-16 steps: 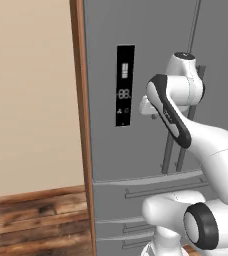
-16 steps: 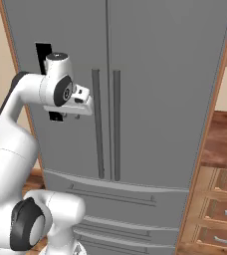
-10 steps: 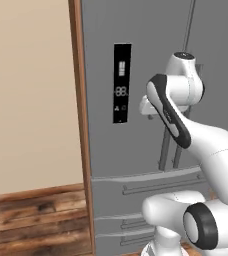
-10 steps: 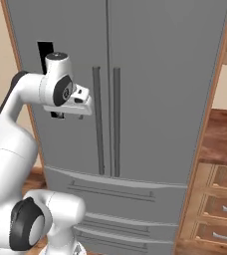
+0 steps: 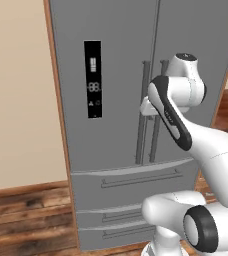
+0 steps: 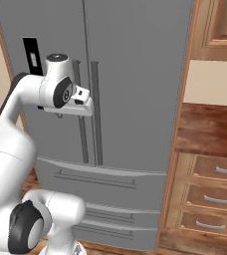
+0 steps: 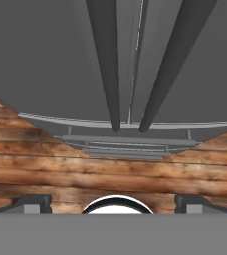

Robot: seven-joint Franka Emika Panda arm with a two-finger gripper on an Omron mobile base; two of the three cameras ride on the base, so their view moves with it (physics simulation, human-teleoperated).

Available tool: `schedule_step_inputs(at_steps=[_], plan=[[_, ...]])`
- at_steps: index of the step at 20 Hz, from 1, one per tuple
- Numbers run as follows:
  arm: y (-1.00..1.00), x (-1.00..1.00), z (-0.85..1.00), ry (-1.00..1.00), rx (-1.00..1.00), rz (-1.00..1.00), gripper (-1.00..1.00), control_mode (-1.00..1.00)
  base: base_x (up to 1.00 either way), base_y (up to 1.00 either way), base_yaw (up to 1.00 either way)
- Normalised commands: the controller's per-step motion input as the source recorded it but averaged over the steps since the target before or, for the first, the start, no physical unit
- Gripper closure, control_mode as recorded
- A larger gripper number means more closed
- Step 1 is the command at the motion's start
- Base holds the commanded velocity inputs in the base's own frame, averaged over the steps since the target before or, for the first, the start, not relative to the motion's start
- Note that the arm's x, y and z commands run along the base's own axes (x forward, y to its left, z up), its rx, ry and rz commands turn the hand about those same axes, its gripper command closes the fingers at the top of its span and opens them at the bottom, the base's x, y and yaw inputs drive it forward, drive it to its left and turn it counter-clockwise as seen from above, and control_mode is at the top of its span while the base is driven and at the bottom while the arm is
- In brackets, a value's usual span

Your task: Open the fridge, grab two sodas, and place both sodas inside the bowl with ice on the dining counter.

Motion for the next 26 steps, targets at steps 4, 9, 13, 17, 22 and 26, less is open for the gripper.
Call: schedule_step_inputs(at_steps=[4,9,13,17,22,26], plan=[[0.0,0.0,0.0,0.0,0.0,0.0,-1.0,1.0,0.0,-0.39,0.0],[0.0,0.0,0.0,0.0,0.0,0.0,-1.0,1.0,0.0,-0.4,0.0],[0.0,0.0,0.0,0.0,0.0,0.0,-1.0,1.0,0.0,-0.18,0.0],[-0.03,0.0,-0.09,-0.08,0.0,0.0,-1.0,-1.0,0.0,-0.06,0.0],[0.0,0.05,-0.1,-0.34,0.0,0.08,-1.0,-1.0,0.0,0.0,0.0],[0.0,0.4,0.01,-0.26,0.0,0.02,-1.0,-1.0,0.0,0.0,0.0]])
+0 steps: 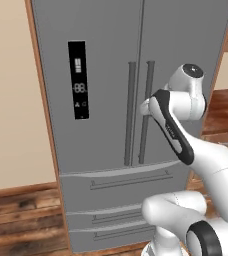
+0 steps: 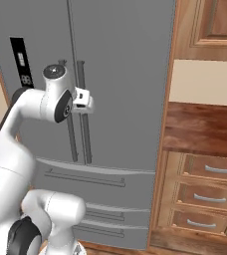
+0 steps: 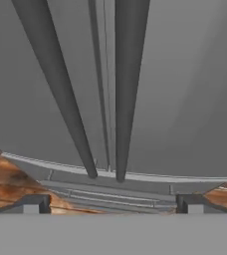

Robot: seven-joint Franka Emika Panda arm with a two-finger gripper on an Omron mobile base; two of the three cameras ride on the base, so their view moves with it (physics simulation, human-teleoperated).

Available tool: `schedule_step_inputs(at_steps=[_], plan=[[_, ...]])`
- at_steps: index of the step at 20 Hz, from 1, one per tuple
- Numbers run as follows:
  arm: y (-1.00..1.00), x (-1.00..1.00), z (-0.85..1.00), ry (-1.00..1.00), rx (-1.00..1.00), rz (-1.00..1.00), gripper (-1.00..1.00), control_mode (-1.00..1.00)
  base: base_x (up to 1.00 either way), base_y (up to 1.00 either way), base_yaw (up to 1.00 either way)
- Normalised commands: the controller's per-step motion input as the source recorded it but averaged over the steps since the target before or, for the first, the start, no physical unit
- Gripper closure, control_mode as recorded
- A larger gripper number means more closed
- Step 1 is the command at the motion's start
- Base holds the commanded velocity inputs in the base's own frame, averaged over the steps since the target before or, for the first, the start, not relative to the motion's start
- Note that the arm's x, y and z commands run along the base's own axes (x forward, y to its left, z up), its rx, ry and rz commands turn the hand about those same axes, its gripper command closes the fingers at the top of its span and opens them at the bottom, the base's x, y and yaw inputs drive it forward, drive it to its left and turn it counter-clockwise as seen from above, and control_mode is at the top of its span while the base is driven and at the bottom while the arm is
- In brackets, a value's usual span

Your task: Open the fridge, grab two sodas, and place both sodas inside the bowl with ice on the dining counter.

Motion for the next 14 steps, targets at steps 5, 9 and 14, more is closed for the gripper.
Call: schedule_step_inputs(at_steps=[5,9,14], plan=[[0.0,0.51,0.0,-0.04,0.0,-0.03,-1.0,-1.0,0.0,0.0,0.0],[0.0,0.52,0.0,-0.01,0.0,-0.04,-1.0,-1.0,0.0,0.0,0.0],[0.0,0.48,0.0,-0.05,0.0,0.0,-1.0,-1.0,0.0,0.0,0.0]])
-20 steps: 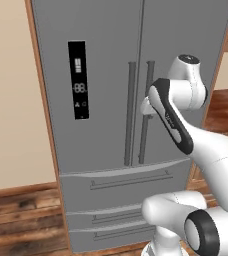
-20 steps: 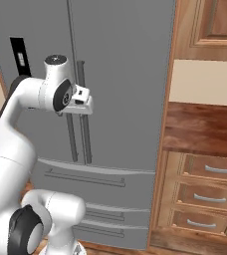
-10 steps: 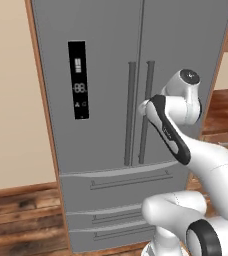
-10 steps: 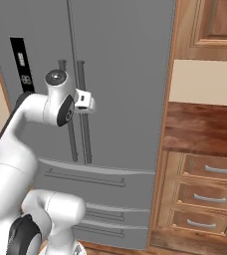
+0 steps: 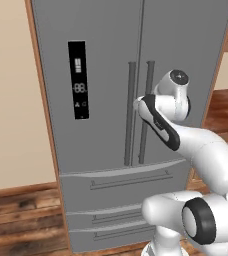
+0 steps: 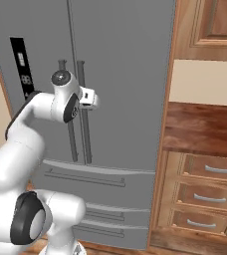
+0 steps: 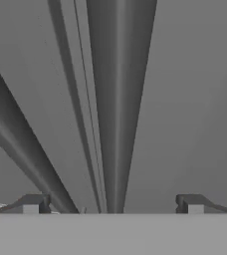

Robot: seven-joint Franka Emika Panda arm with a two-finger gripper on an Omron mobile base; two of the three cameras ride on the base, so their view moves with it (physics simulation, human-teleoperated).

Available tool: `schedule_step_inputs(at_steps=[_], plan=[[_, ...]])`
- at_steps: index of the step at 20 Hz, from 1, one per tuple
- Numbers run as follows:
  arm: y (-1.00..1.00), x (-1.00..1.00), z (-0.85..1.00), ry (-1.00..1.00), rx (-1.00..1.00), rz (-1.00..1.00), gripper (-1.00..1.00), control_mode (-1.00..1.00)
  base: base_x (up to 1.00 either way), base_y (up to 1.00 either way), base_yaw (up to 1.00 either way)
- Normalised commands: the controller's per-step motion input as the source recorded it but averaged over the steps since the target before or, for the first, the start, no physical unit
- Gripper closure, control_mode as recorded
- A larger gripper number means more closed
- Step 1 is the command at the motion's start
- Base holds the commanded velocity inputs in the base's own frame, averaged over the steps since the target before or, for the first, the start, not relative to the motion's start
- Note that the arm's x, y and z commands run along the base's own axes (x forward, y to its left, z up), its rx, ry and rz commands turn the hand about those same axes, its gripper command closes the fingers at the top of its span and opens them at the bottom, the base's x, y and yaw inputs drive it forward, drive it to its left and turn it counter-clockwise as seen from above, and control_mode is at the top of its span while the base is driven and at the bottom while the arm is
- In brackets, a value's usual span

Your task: Open the fridge, grab two sodas, and place both sodas inside the bowl with ice on the dining counter.

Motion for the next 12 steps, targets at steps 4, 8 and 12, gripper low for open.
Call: schedule_step_inputs(at_steps=[4,8,12], plan=[[0.0,0.38,-0.03,-0.07,0.0,0.0,-1.0,-1.0,0.0,0.0,0.0],[0.0,0.38,-0.06,-0.06,0.0,0.0,-1.0,-1.0,0.0,0.0,0.0],[0.0,0.35,-0.1,-0.05,0.0,0.0,-1.0,-1.0,0.0,0.0,0.0]])
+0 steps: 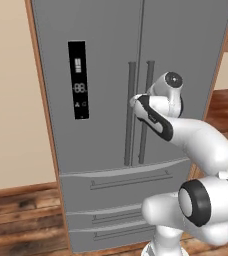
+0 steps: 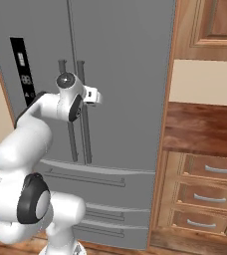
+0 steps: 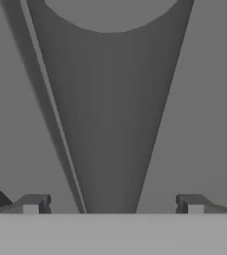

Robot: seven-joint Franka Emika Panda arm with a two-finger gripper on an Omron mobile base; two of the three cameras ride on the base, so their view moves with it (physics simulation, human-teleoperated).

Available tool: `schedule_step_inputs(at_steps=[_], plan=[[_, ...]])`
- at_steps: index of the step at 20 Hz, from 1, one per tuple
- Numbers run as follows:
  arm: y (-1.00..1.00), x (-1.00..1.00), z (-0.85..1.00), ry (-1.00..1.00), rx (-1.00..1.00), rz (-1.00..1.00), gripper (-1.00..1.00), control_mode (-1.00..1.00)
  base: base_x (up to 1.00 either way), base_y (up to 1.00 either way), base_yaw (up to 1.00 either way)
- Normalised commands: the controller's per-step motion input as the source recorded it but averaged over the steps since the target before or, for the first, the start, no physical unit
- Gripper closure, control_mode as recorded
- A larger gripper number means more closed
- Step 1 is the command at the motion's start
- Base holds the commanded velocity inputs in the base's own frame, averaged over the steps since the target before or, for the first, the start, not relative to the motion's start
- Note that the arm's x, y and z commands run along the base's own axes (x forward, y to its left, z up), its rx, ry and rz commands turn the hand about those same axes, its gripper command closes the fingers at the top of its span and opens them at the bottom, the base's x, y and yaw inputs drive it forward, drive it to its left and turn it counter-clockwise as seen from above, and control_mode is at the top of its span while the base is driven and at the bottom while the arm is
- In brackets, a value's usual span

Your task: Open the fridge, grab two sodas, and place both sodas inside the bowl with ice on the dining counter.

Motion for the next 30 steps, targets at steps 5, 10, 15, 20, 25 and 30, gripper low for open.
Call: schedule_step_inputs(at_steps=[5,10,15,20,25,30], plan=[[0.02,0.43,-0.12,0.0,0.0,0.0,1.0,-1.0,0.0,0.0,0.0],[0.01,0.11,-0.05,0.01,-0.01,0.0,1.0,-1.0,0.0,0.0,0.0],[0.0,-0.32,-0.02,0.0,-0.04,-0.08,1.0,-1.0,0.0,0.0,0.0],[-0.27,-0.98,0.01,-0.01,-0.01,-0.07,1.0,-1.0,0.0,0.0,0.0],[-0.53,-1.0,0.11,0.0,0.0,-0.03,1.0,-1.0,0.0,0.0,0.0],[-0.46,-1.0,0.21,0.0,0.0,-0.01,-1.0,-1.0,0.0,0.0,0.0]])
